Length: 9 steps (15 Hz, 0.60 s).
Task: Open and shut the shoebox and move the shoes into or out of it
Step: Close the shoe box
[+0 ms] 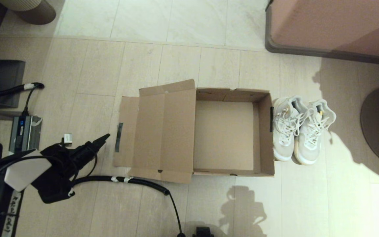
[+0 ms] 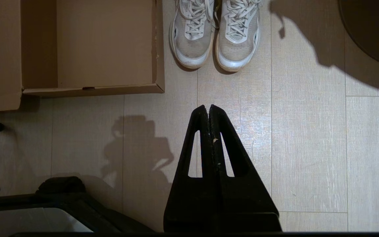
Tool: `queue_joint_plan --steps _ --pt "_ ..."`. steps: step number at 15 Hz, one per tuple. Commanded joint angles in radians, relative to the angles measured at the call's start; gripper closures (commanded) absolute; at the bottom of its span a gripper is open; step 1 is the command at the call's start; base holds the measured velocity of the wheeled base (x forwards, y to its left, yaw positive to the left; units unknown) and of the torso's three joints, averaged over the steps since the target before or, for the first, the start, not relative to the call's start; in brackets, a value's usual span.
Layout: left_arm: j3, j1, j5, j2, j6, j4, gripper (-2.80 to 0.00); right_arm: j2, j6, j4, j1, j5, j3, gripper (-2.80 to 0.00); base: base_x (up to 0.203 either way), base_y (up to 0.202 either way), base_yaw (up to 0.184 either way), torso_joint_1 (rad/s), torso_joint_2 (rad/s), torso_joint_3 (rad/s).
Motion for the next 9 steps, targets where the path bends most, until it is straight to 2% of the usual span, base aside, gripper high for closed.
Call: queue_joint_plan --steps 1,9 --pt "-0.02 -0.01 -0.004 0.042 -0.004 -0.008 -2.8 0.0 0.0 -0.001 0.0 -0.001 0.005 0.0 0.0 0.0 0.0 0.0 0.0 0.0" --pt "-0.052 -0.063 -0.002 0.078 -0.003 -0.008 -2.8 0.0 0.002 -0.001 0.0 -0.001 0.005 0.0 0.0 0.0 0.0 0.0 0.0 0.0"
